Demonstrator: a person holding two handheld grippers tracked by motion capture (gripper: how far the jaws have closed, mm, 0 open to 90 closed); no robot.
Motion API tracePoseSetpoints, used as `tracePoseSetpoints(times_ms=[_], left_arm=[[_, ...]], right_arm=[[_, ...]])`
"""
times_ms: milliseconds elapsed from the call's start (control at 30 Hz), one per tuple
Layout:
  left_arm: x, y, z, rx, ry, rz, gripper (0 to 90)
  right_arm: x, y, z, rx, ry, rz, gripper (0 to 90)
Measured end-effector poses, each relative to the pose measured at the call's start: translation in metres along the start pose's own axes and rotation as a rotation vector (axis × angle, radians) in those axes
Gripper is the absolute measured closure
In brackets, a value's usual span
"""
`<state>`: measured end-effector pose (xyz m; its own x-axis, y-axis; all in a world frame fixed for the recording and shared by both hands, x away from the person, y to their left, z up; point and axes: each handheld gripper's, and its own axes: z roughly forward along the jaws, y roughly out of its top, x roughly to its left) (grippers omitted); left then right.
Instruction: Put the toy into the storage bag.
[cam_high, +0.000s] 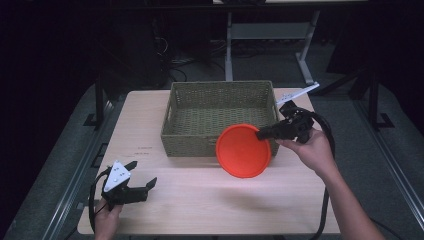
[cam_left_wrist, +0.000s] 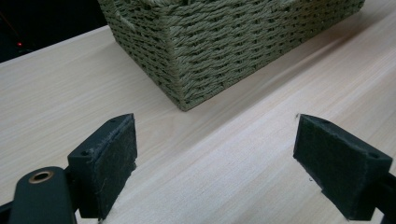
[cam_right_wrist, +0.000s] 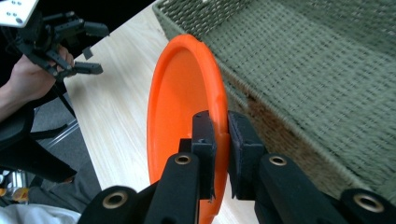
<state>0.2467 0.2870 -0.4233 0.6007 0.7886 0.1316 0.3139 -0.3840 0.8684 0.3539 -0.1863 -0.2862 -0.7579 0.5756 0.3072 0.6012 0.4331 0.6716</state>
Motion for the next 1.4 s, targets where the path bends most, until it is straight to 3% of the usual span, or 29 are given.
tracePoseSetpoints(times_ms=[733, 1400], left_arm=[[0.000, 0.000, 0.001, -0.003, -0.005, -0.001, 12.8], [0.000, 0.000, 0.000, -0.001, -0.004, 0.010, 12.9]], right_arm=[[-0.009, 0.046, -0.010, -0.039, -0.030, 0.011, 82.1], [-0.026, 0.082, -0.005, -0.065, -0.050, 0.050, 82.1]])
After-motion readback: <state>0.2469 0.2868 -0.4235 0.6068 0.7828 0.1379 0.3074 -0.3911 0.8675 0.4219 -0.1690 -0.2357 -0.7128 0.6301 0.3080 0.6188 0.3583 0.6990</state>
